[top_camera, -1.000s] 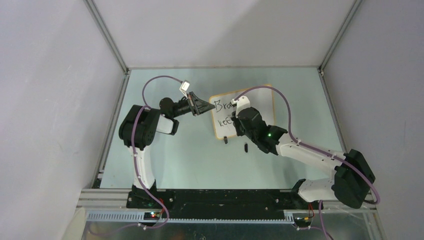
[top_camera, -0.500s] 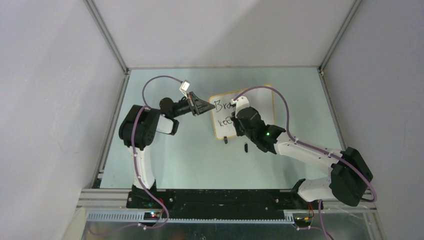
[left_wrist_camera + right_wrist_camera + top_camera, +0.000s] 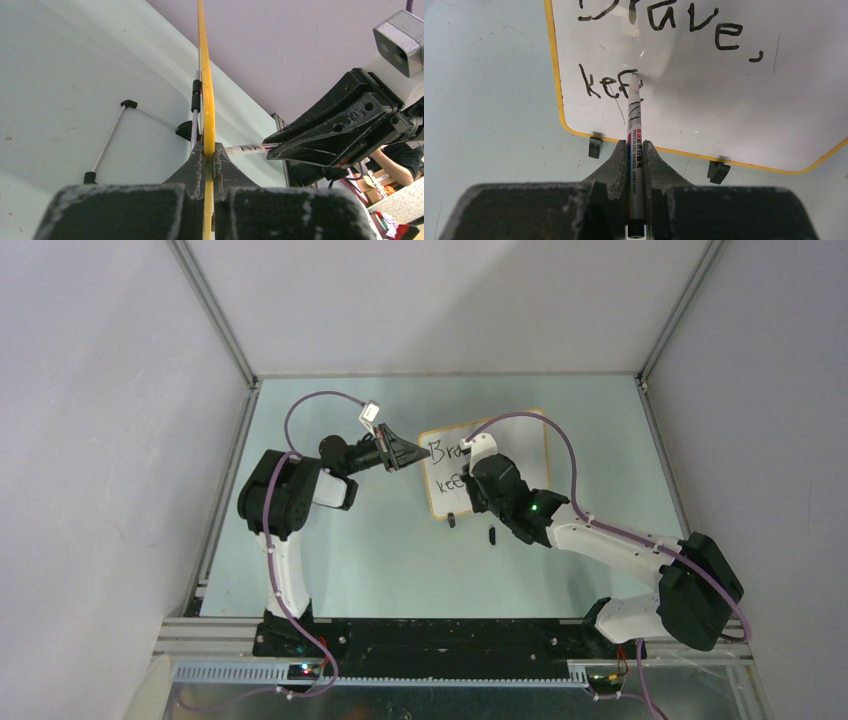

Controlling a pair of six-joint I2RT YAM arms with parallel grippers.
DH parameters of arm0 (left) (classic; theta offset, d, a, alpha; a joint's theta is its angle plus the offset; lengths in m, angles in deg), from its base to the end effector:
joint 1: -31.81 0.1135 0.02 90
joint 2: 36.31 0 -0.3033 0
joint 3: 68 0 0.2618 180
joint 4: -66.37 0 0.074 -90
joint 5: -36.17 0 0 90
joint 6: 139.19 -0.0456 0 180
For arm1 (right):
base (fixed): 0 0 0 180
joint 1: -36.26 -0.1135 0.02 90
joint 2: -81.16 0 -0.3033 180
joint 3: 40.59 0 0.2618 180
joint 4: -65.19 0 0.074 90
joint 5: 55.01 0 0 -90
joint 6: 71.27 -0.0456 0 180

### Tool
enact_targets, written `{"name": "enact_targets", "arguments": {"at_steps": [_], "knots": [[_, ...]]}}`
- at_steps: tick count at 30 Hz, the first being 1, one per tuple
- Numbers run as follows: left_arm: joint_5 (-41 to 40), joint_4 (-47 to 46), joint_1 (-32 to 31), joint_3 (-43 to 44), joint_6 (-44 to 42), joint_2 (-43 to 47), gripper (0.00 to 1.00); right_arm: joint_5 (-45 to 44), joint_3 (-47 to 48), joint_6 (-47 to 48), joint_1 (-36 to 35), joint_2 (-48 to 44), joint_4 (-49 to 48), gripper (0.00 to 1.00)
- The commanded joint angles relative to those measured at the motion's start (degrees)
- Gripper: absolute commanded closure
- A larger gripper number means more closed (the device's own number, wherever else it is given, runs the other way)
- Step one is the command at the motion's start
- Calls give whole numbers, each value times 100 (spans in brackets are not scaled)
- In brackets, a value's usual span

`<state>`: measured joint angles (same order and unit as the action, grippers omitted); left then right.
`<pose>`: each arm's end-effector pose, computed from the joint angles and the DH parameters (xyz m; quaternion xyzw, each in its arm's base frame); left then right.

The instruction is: Write a sentence on the whiteboard

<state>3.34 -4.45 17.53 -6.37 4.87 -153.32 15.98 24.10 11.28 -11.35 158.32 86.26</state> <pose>0.3798 -0.1362 0.1946 0.1770 0.6297 -0.6322 0.4153 0.2172 0.2159 0.2880 -0.2250 0.8430 0.0866 0.4809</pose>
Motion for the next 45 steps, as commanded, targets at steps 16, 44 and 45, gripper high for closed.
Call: {"name": "enact_targets", "arguments": {"at_steps": [16,44,45], "knots": [[235,-329,-92,110,25,60,100,-147,181,-42,31,8,139,100],[217,-336,-93,43,-9,99,100,-269,-389,-36,66,-656,-196,100],[216,-340,-97,42,-10,95,100,-257,-389,-37,80,-644,-207,100]]}}
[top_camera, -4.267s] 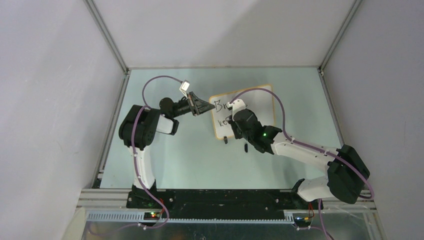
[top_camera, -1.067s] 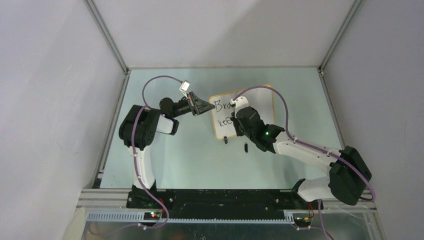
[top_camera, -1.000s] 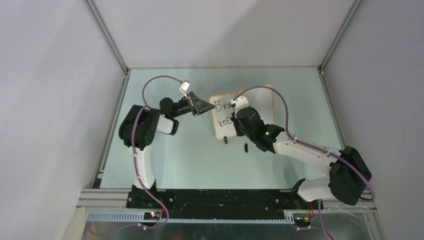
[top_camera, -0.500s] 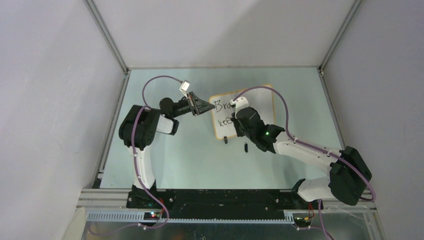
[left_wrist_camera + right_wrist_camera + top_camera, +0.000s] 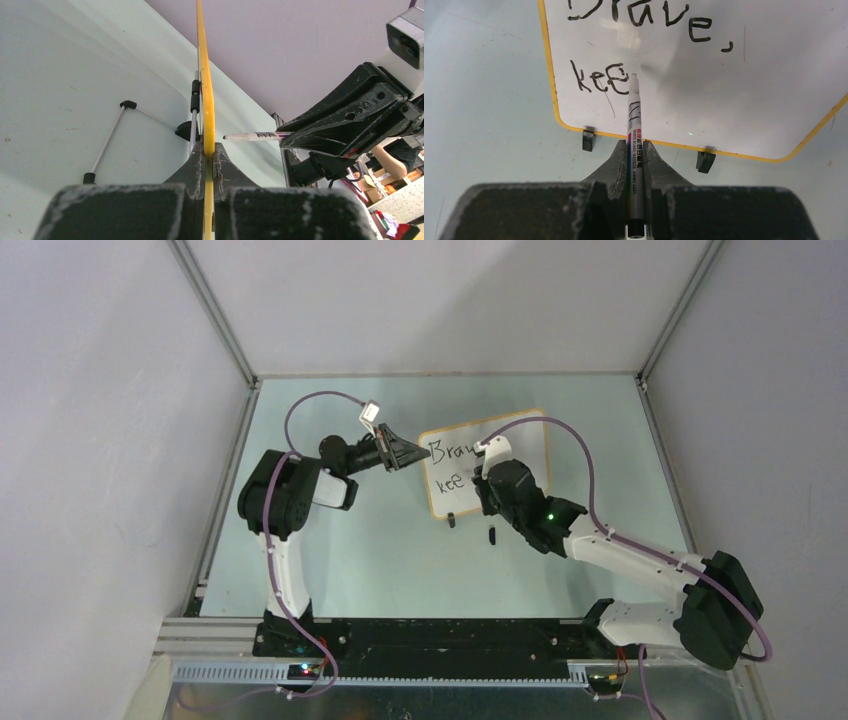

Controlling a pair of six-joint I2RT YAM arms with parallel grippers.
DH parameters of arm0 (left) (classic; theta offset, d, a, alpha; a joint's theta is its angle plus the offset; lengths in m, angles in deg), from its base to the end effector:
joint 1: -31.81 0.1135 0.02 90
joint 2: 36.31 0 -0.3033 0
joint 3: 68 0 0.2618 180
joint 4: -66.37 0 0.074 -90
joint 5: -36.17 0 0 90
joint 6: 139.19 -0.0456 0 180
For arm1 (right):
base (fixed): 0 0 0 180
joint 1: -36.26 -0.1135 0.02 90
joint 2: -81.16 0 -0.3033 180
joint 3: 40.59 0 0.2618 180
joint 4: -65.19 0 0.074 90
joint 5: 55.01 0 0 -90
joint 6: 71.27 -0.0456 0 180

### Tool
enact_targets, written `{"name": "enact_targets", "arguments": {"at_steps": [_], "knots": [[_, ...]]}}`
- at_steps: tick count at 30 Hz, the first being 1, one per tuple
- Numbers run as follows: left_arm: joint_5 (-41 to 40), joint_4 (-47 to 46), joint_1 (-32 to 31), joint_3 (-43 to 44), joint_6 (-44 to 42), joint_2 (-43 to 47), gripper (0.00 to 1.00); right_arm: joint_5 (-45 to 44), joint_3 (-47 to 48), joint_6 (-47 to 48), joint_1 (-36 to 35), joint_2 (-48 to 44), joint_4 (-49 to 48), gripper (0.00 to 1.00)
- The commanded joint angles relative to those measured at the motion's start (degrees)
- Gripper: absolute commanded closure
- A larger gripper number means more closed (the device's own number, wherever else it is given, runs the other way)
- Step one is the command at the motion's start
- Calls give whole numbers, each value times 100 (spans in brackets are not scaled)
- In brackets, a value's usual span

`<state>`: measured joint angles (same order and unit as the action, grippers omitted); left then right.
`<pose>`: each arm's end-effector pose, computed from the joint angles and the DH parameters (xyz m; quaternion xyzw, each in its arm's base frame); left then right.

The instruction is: Write a sentence on the whiteboard

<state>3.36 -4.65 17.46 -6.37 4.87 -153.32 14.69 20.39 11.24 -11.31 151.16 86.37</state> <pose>0.3795 -0.1366 0.1949 0.1784 0.6286 -0.6325 0.4160 0.1977 0.1929 0.2987 -0.2099 0.8318 0.0913 0.5057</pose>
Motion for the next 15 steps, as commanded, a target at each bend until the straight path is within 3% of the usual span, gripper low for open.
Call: {"name": "enact_targets", "arguments": {"at_steps": [1,15], "knots": [[214,-319,-88,40,-10,101,100,-117,-18,-33,104,90,-247,100],[230,-309,-86,72,16,75,100,122,103,-34,248,289,-335,100]]}}
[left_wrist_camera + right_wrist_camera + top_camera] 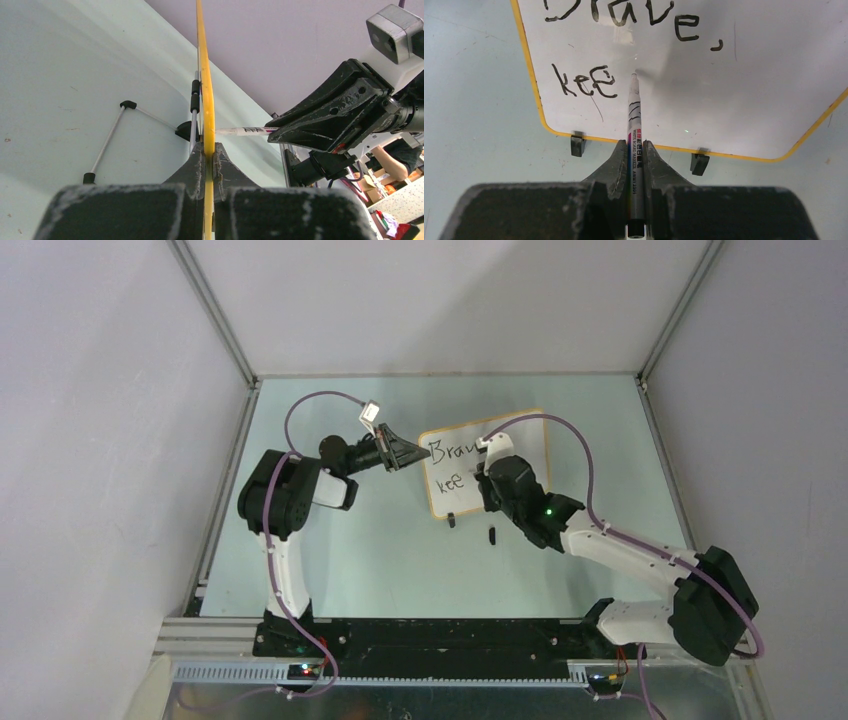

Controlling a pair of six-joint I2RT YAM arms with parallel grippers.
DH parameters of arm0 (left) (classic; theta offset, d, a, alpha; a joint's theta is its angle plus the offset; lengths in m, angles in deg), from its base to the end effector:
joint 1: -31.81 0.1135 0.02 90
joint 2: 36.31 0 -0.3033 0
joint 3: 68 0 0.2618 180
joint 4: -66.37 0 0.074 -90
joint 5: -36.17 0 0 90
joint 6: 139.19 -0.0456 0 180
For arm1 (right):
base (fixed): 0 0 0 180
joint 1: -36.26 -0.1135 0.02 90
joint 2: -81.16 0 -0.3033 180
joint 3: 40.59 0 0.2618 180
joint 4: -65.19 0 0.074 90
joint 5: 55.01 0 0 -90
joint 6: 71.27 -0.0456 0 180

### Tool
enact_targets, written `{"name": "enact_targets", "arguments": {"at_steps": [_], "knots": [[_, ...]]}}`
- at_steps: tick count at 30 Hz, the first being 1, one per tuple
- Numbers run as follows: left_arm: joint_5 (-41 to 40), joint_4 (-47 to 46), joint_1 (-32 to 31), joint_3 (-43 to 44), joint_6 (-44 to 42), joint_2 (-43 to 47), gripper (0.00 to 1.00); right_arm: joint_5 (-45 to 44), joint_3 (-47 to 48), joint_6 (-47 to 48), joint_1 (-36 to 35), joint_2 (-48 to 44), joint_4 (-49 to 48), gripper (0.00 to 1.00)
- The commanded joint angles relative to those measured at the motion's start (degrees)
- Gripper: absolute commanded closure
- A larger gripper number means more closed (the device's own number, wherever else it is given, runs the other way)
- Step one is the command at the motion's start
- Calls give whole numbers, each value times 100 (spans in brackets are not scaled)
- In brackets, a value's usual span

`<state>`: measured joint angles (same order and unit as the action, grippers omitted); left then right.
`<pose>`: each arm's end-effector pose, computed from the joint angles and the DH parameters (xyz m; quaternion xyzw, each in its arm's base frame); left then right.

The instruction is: Write a sentence on the whiteboard

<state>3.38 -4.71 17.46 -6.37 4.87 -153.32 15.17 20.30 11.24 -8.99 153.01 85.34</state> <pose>0.3795 -0.1366 0.1950 0.1788 0.6283 -0.6325 0.4162 0.2100 0.1898 0.2915 -0.1975 0.8391 0.0808 0.5004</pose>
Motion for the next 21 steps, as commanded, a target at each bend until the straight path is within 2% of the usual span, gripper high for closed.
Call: {"name": "enact_targets", "arguments": {"at_steps": [1,21], "knots": [[228,-303,-90,75,16,76,100,83,131,-34,19,134,-215,100],[238,-294,-86,93,25,72,100,-39,300,-8,26,389,-219,100]]}}
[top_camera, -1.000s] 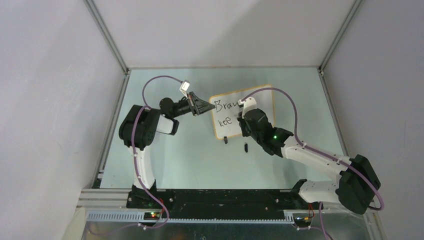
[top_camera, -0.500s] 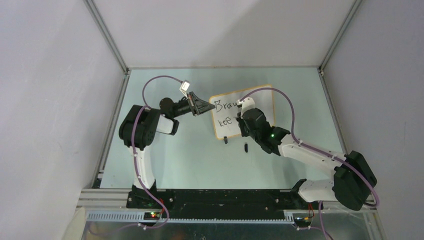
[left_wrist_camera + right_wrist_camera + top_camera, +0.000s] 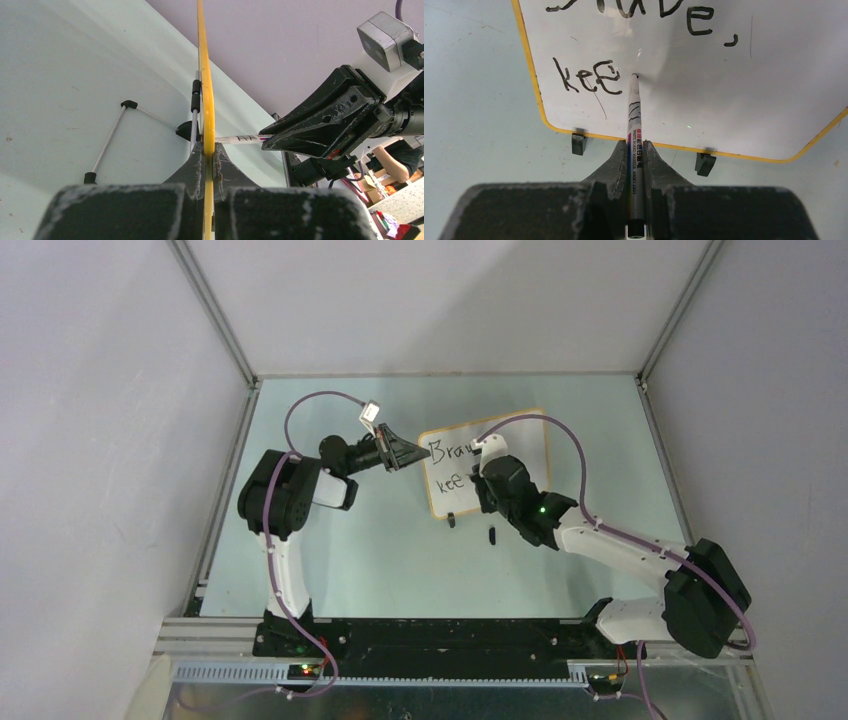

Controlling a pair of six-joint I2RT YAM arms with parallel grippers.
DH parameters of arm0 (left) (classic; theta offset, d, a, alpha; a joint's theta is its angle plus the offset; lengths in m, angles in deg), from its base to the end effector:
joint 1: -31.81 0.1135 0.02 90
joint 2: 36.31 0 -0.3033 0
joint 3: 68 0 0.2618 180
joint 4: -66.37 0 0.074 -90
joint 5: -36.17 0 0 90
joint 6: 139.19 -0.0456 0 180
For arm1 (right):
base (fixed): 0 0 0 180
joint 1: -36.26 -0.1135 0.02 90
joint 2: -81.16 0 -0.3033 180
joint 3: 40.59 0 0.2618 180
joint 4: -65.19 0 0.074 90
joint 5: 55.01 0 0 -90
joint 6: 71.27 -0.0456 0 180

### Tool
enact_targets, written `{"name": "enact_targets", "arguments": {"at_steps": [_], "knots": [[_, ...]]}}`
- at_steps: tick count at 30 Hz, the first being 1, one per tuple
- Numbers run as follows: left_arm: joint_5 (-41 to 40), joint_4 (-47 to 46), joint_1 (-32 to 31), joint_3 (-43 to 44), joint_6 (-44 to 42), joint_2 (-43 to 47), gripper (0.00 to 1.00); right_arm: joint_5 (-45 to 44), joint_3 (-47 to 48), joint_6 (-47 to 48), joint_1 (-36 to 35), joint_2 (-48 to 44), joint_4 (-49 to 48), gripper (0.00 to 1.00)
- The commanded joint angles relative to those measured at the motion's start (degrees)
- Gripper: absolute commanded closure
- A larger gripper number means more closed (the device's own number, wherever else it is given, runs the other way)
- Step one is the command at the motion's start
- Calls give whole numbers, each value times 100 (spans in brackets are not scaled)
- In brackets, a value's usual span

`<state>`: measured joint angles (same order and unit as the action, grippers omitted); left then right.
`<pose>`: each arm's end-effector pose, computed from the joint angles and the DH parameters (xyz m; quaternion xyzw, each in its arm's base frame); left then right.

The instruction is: Write a sentence on the whiteboard

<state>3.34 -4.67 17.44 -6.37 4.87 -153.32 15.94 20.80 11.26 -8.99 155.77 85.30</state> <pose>0.3795 -0.1368 0.1949 0.1785 0.6285 -0.6325 0.4161 0.2163 0.1970 0.2817 -0.2067 0.8467 0.0773 0.4841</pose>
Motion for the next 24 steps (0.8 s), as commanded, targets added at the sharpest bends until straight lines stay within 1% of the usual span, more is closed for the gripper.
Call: {"name": "enact_targets", "arguments": {"at_steps": [1,6,24], "knots": [[247,-298,-88,93,21,73,100,-125,262,-12,26,139,-220,100],[247,-298,-86,93,25,77,100,-141,275,-18,26,166,-154,100],[232,-298,-89,77,24,73,100,-104,268,-196,-78,-1,563,100]]}}
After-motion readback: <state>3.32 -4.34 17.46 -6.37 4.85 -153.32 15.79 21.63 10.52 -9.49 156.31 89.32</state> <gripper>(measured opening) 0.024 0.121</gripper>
